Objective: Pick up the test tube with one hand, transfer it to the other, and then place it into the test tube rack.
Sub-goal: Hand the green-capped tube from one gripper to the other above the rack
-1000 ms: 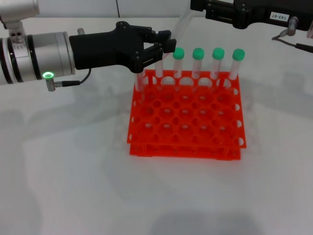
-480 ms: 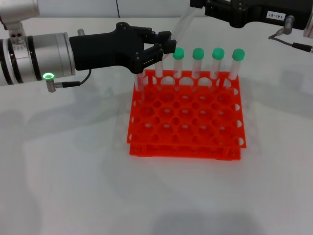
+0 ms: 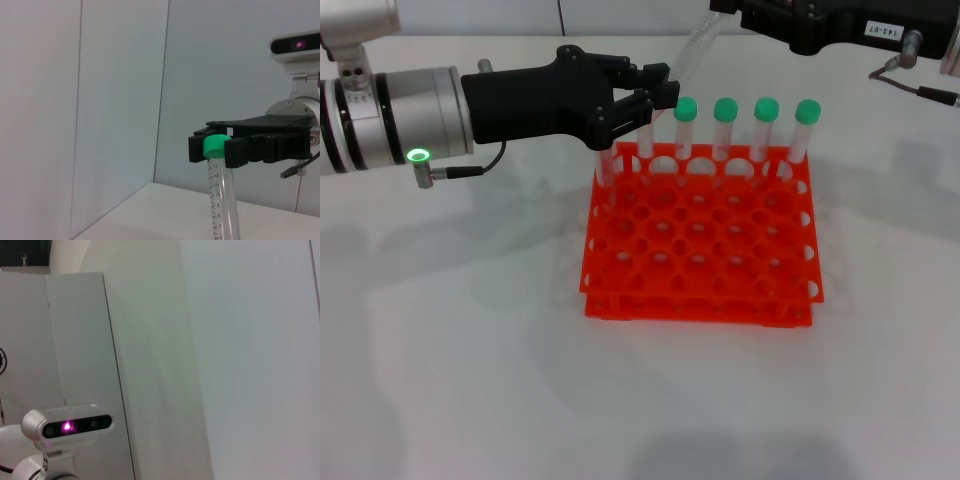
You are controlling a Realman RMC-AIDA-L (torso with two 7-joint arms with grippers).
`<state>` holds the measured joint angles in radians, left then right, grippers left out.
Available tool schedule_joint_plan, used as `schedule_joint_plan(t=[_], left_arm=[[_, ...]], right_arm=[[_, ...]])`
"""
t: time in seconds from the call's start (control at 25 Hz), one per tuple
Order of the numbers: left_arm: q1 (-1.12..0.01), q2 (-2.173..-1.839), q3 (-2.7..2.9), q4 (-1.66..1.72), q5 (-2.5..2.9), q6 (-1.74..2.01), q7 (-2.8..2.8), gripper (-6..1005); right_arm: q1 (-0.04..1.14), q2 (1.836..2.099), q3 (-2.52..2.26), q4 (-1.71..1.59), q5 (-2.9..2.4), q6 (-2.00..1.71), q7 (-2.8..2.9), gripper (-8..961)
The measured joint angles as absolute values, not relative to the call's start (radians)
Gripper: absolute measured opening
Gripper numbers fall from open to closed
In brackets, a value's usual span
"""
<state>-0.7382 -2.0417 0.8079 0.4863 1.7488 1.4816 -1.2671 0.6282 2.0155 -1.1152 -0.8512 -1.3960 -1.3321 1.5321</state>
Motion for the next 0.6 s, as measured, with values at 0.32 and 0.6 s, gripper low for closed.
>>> schedule_joint_plan(t=[0.32,0.6], left_arm=[[-0.738,-2.044,0.808,0.486,1.749,1.478,-1.267,224],[-0.738,-2.051,0.81,0.485,1.756,1.461,-1.273,230]], right_arm=[[0.629,2.013,-1.115,-0.851,-1.398,-1.331,1.533,289],[0.629,2.013,-1.115,-0.851,-1.401,-1.331,1.534,288]])
